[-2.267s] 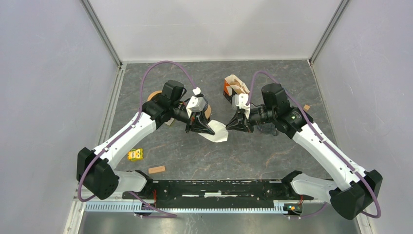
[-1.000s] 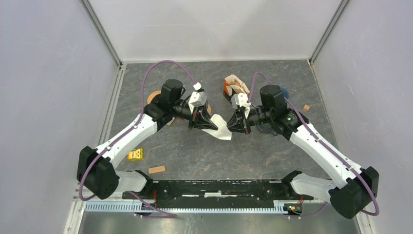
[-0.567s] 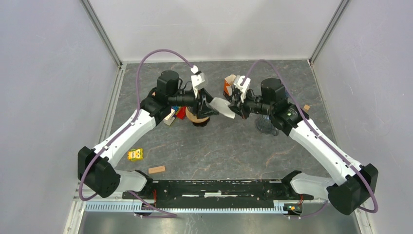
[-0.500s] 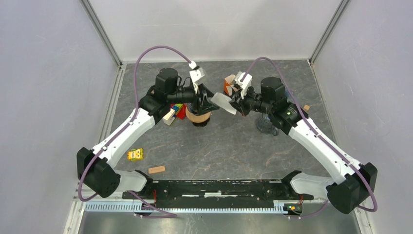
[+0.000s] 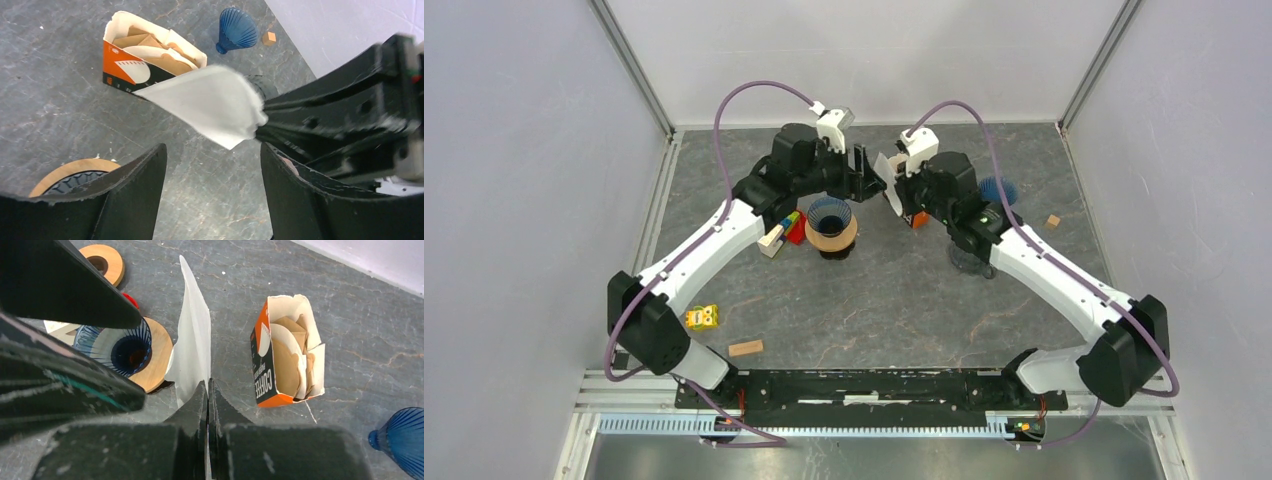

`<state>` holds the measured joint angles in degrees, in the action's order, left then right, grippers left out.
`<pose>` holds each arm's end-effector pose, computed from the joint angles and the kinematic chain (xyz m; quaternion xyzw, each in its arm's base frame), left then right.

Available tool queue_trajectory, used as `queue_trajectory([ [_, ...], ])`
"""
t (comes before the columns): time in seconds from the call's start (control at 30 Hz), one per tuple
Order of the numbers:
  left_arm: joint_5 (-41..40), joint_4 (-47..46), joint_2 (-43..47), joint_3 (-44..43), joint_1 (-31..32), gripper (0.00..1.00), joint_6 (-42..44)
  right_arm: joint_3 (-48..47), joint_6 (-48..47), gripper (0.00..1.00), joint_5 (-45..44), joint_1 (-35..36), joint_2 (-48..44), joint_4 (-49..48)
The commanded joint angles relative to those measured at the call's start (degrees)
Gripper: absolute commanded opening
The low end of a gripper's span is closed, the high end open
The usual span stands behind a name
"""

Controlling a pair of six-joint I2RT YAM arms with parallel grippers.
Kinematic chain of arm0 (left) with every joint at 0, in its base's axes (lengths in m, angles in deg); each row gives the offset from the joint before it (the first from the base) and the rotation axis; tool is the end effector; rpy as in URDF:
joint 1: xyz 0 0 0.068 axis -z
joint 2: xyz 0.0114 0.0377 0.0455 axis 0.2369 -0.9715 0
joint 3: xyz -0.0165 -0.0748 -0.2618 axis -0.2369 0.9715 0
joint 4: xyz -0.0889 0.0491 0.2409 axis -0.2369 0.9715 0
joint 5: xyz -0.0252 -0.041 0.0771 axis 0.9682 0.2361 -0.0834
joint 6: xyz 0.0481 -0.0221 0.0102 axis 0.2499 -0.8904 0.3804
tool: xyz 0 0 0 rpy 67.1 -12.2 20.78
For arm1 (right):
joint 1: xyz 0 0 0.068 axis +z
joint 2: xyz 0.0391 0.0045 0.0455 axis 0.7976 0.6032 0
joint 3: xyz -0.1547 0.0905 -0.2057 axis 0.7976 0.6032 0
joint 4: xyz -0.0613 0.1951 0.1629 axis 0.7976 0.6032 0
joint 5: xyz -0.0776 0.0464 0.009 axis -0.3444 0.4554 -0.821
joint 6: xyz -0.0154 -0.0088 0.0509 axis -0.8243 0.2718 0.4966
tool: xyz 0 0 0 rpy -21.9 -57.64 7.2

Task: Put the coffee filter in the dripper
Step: Place the coffee filter in the coffee dripper.

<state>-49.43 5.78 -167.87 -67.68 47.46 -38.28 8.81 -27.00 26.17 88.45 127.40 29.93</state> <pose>0.2842 -0.2031 0.3693 0.1869 0.7959 -0.3689 0.4422 0.2543 0.1791 0.3464 -0.1991 0.7993 0.1745 0.5395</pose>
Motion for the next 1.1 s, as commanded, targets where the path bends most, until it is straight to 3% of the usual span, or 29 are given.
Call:
queue_trajectory([
  [0.0,-3.55,1.99,-1.44,-5.72,2.03,0.75,-8.73,-3.28,3.48,0.00,-7.16,1.54,1.91,-2.07],
  [0.4,-10.80,5.73,-3.64,-8.13,3.04,0.65,-9.58,-3.33,5.90,0.00,-5.28,1.72,3.25,-2.09],
  [1.07,-9.30,4.75,-7.15,-9.72,3.77,0.61,-11.84,-2.34,6.56,0.00,-4.03,2.08,3.75,-2.94],
])
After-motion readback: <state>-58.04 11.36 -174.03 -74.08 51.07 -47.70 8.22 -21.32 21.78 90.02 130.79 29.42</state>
